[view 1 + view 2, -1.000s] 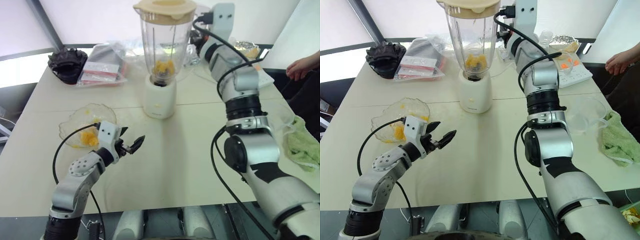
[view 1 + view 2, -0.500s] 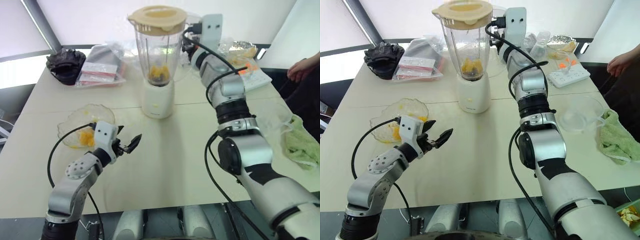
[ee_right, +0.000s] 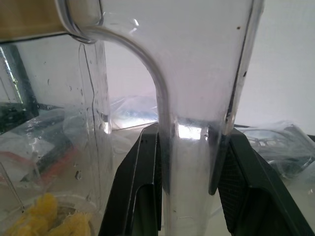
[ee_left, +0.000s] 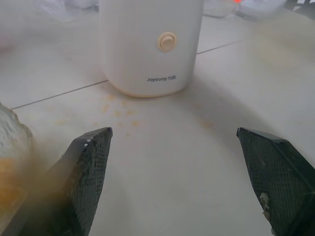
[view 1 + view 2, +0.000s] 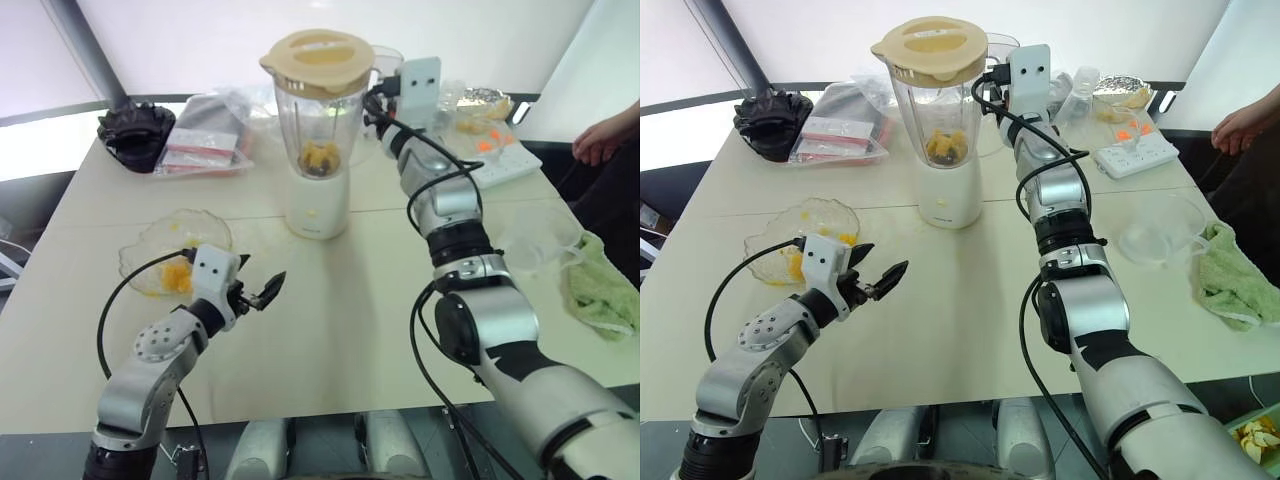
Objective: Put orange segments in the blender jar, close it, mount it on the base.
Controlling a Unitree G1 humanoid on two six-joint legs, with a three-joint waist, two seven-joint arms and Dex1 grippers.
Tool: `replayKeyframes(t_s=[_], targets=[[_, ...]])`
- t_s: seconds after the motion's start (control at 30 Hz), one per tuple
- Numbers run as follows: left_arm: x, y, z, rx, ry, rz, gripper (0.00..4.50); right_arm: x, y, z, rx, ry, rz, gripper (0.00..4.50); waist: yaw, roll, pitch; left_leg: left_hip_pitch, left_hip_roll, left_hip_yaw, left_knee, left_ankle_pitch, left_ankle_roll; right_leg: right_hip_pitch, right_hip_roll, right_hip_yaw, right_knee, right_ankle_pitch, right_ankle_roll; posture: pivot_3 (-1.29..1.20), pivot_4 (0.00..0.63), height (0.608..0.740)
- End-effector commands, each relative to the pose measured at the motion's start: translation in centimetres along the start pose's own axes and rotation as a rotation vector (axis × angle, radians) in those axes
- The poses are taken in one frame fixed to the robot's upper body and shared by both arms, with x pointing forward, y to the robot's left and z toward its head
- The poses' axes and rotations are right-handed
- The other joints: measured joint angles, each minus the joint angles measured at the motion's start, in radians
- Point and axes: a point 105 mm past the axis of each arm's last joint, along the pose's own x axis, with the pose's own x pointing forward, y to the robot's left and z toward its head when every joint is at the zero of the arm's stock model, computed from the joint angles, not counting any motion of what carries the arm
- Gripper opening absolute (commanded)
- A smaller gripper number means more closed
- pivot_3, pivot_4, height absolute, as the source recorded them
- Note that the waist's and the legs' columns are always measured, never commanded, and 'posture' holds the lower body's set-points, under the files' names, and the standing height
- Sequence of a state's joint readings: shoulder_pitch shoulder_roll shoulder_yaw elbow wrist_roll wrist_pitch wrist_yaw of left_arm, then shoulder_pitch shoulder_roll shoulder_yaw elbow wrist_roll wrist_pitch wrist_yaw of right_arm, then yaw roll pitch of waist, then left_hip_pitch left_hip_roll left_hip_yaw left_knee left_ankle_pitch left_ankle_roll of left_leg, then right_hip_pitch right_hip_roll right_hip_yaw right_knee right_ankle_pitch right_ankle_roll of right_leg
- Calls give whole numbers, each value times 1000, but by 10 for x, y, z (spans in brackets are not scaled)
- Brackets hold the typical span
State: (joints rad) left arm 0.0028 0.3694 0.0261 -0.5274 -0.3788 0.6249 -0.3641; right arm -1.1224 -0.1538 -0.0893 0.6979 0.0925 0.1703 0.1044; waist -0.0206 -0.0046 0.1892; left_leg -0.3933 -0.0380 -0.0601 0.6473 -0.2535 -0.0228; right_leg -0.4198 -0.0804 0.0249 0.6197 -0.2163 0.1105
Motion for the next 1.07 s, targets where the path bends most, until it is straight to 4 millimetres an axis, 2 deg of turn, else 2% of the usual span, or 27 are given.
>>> replayKeyframes(t_s=[0.03,0.13,0.3,0.33,0.4,0.47,0.57,0.7,0.93,1.0,1.07], targets=[[-1,-2,12,38,-36,-5,4230,-6,7,-29,-33,99,23,902,0,0,0,1,0,0,0,0,0,1,0,0,0,0,0,0,150,740],[0,-2,12,41,-36,-10,4230,-7,6,-29,-24,106,23,902,0,0,-1,2,0,0,0,0,0,2,0,0,0,0,0,0,150,740],[4,-4,14,43,-40,-20,4279,-6,2,-28,-13,111,20,3353,0,-1,-1,2,0,0,0,0,0,2,0,0,0,0,0,0,150,740],[5,-4,14,43,-41,-22,4279,-6,0,-27,-24,108,9,3705,-1,-1,0,2,0,0,0,0,0,2,0,0,0,0,0,0,150,740],[6,-4,15,42,-45,-24,4279,-6,-5,-27,-33,110,-2,4071,-2,0,0,-2,0,1,0,0,0,-2,0,1,0,0,1,0,150,740],[7,-4,16,32,-52,-26,4279,-8,-9,-29,-42,113,-8,4071,-1,0,0,-3,0,0,-1,0,0,-4,0,1,0,2,3,0,150,740],[6,-3,19,23,-63,-28,4279,-21,-19,-41,-55,137,24,4071,1,-1,0,-3,0,0,-1,0,0,-4,0,1,0,2,3,0,150,740],[3,2,25,19,-83,-2,4279,-66,-29,-49,-44,151,211,4071,9,-1,0,-5,0,0,0,0,0,-3,0,-1,-2,2,3,0,150,740],[-11,16,39,58,-109,34,4279,-171,-56,-16,-26,195,599,4071,6,0,1,-10,0,0,1,0,0,-7,0,-2,-4,2,4,0,150,740],[-15,21,42,63,-109,46,4279,-190,-62,-7,-3,233,649,4071,2,-1,1,-9,1,0,1,0,0,-6,1,-2,-4,1,3,0,150,740],[-18,23,44,63,-108,48,4279,-200,-67,1,19,239,664,4071,2,-1,1,-6,3,0,2,0,0,-4,2,-1,-4,0,0,0,150,740]])
